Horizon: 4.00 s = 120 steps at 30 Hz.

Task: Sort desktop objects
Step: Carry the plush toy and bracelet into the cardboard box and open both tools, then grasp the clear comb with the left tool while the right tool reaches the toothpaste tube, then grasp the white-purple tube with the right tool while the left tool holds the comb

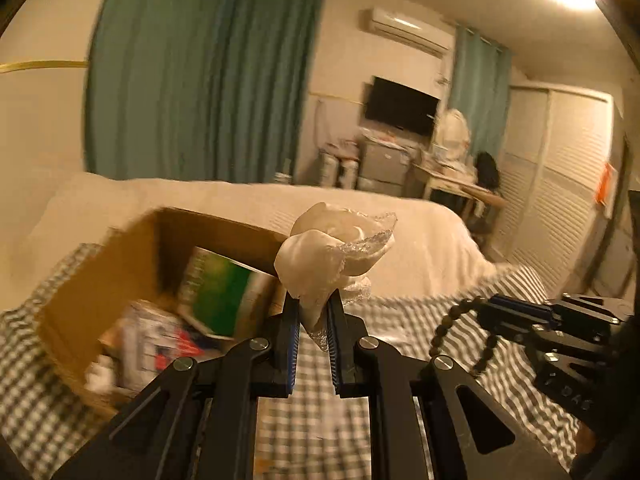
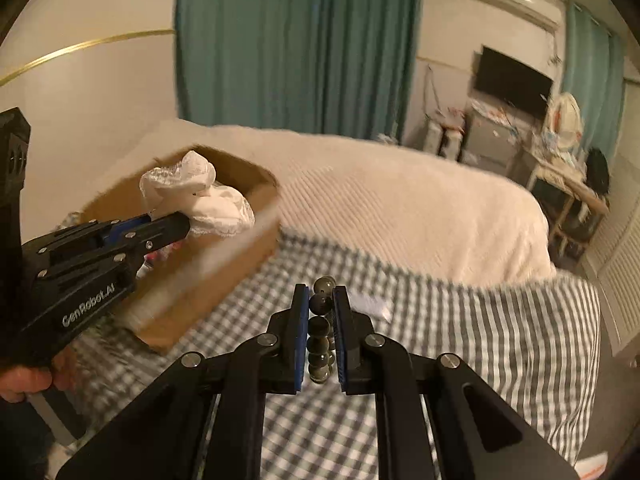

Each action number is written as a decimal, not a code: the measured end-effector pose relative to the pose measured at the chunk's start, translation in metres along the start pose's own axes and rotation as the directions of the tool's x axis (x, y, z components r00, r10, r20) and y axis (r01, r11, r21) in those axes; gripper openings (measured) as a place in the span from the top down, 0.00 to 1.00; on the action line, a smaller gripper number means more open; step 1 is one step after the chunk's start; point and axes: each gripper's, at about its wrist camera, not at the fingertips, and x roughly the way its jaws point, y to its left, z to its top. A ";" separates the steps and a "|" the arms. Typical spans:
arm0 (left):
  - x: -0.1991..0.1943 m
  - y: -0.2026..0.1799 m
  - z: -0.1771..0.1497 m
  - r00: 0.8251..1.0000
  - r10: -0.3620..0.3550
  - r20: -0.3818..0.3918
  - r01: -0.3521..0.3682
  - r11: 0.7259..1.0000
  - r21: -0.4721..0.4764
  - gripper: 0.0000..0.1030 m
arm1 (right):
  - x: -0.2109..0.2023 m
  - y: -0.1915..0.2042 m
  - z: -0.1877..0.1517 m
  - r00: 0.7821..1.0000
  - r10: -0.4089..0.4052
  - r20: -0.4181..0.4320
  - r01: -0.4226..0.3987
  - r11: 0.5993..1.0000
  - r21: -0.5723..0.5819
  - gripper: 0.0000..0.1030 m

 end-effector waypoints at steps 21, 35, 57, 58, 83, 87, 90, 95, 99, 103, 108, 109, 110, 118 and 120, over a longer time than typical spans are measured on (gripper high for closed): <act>0.038 0.115 -0.022 0.956 0.247 -0.161 -0.260 0.963 -0.070 0.36 | 0.115 0.114 0.078 0.965 0.251 -0.074 -0.254 0.966 -0.042 0.83; 0.009 0.046 -0.009 0.990 0.112 -0.086 -0.113 0.994 -0.005 0.22 | 0.041 0.008 0.016 0.999 0.023 -0.046 -0.021 0.999 0.049 0.54; 0.165 -0.078 -0.098 0.907 0.092 -0.411 -0.001 0.976 0.217 0.25 | 0.051 -0.115 -0.071 0.990 0.035 -0.136 -0.013 0.988 0.157 0.54; 0.172 -0.076 -0.102 0.897 0.091 -0.433 0.003 0.977 0.211 0.26 | 0.056 -0.116 -0.072 0.989 0.042 -0.139 -0.020 0.988 0.155 0.54; 0.197 -0.020 -0.122 0.852 0.025 -0.523 -0.045 0.999 -0.026 0.74 | 0.249 -0.070 -0.058 0.913 0.153 -0.378 -0.239 0.952 -0.193 0.54; 0.198 -0.021 -0.122 0.854 0.012 -0.520 -0.030 0.999 -0.025 0.74 | 0.267 -0.062 -0.058 0.918 0.127 -0.376 -0.216 0.955 -0.204 0.53; 0.198 -0.021 -0.121 0.854 0.005 -0.521 -0.024 0.999 -0.030 0.74 | 0.271 -0.059 -0.058 0.914 0.103 -0.392 -0.200 0.956 -0.216 0.53; 0.195 -0.019 -0.120 0.857 -0.014 -0.515 -0.008 0.999 -0.039 0.74 | 0.264 -0.051 -0.063 0.915 0.017 -0.404 -0.137 0.953 -0.270 0.68; 0.195 -0.026 -0.114 0.872 -0.038 -0.489 0.019 0.999 -0.044 0.74 | 0.247 -0.052 -0.066 0.897 0.018 -0.442 -0.130 0.966 -0.225 1.00; 0.191 -0.027 -0.115 0.871 -0.048 -0.489 0.030 0.999 -0.044 0.74 | 0.232 -0.050 -0.077 0.881 0.008 -0.473 -0.140 0.959 -0.245 1.00; 0.187 -0.020 -0.117 0.871 -0.035 -0.490 0.012 0.999 -0.051 0.74 | 0.220 -0.057 -0.067 0.910 0.070 -0.409 -0.166 0.964 -0.205 0.89; 0.189 -0.020 -0.116 0.871 -0.034 -0.490 0.008 0.998 -0.055 0.74 | 0.221 -0.058 -0.064 0.916 0.071 -0.396 -0.162 0.966 -0.202 0.81; 0.189 -0.019 -0.116 0.871 -0.031 -0.491 0.003 0.998 -0.059 0.74 | 0.225 -0.058 -0.061 0.920 0.069 -0.387 -0.158 0.966 -0.204 0.64; 0.195 -0.016 -0.122 0.863 -0.027 -0.505 -0.008 0.998 -0.068 0.74 | 0.268 -0.056 -0.067 0.911 0.043 -0.411 -0.177 0.940 -0.293 0.56; 0.197 -0.018 -0.121 0.863 -0.032 -0.505 -0.005 0.997 -0.072 0.74 | 0.273 -0.064 -0.066 0.905 0.077 -0.419 -0.185 0.956 -0.226 0.55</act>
